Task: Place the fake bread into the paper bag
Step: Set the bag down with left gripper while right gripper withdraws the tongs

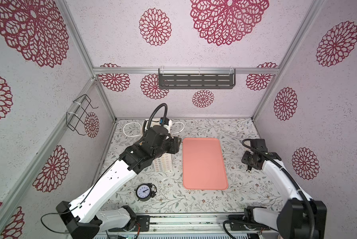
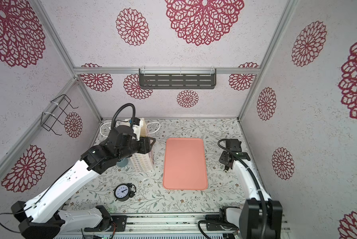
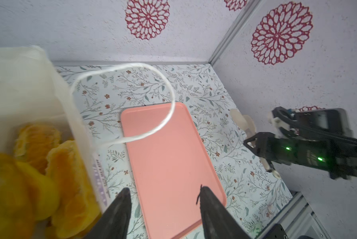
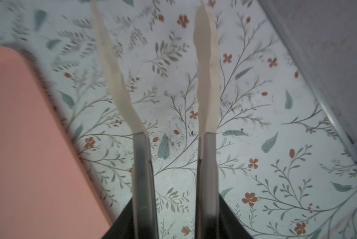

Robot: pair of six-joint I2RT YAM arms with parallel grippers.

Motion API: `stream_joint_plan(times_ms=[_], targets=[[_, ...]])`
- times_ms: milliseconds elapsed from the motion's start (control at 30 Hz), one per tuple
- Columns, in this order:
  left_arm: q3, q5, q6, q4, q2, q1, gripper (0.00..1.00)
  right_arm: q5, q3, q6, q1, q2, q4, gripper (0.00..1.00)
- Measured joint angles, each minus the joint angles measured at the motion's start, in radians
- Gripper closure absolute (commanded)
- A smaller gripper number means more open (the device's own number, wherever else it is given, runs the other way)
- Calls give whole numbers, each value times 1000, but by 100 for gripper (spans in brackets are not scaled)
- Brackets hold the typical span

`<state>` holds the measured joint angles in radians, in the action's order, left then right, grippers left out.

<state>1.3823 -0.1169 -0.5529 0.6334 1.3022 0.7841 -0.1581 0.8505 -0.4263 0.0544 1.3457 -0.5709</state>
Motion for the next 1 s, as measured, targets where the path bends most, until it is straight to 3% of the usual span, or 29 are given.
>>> stream_joint_plan(times_ms=[167,233,433,667,700,733,867,1000], targets=[[6,40,-21,-52,72,34,43,28,0,38,4,132,88,48],[11,45,-24,-59,82,34,42,32,0,50,6,153,104,42],[83,46,-16,-55,90,34,41,63,0,68,47,200,152,36],[166,21,21,-15,67,22,32,82,-1,70,98,237,169,20],[169,18,26,-5,54,14,29,84,-4,70,100,233,172,15],[171,15,30,6,38,3,24,86,-10,72,101,223,174,1],[171,2,33,55,-58,-94,2,90,-32,67,102,148,168,1],[171,-36,36,103,-161,-213,3,93,-32,66,102,68,169,1]])
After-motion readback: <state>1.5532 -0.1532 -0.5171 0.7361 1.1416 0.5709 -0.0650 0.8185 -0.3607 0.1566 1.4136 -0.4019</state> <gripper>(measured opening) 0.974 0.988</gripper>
